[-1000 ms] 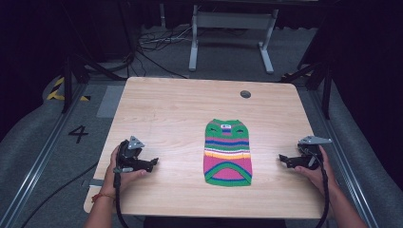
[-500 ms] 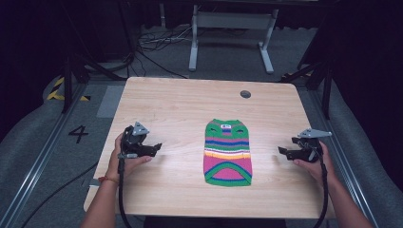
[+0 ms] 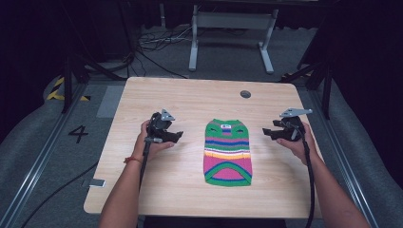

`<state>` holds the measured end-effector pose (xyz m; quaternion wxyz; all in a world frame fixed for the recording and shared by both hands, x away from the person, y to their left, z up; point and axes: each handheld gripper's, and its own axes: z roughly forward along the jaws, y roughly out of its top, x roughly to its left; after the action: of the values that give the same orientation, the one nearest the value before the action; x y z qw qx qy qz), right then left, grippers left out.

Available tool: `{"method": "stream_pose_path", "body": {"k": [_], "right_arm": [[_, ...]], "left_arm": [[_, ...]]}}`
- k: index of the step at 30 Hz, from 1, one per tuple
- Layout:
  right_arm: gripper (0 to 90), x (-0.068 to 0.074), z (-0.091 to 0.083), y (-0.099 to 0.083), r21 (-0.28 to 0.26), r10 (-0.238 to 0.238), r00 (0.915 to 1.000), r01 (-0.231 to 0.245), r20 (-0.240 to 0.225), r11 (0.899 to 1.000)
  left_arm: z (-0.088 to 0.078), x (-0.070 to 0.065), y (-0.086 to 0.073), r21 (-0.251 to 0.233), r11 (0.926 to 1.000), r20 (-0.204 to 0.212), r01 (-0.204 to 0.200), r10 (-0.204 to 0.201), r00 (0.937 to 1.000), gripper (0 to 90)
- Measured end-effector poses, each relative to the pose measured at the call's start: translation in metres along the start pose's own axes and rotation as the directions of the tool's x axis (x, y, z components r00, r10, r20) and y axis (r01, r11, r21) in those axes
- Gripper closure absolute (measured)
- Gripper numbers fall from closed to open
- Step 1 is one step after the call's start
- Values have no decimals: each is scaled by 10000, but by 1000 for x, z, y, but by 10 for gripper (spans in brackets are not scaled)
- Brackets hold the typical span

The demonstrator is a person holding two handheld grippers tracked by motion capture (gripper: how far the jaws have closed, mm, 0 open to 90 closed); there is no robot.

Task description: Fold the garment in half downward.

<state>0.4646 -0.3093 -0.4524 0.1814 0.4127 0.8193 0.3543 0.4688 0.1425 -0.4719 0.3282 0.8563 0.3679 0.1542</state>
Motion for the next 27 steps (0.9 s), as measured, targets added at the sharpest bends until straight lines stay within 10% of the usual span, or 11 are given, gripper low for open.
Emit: {"method": "stream_pose_path", "body": {"k": [14,27], "right_arm": [[410,16,37,24,70,-505,9983,508,-284,9987],[500,20,71,35,492,-523,9979,541,-378,9973]], "left_arm": [[36,-19,43,-595,9982,871,58,-6,9962,341],[70,-34,67,-266,9995,642,-154,171,9978,479]]}}
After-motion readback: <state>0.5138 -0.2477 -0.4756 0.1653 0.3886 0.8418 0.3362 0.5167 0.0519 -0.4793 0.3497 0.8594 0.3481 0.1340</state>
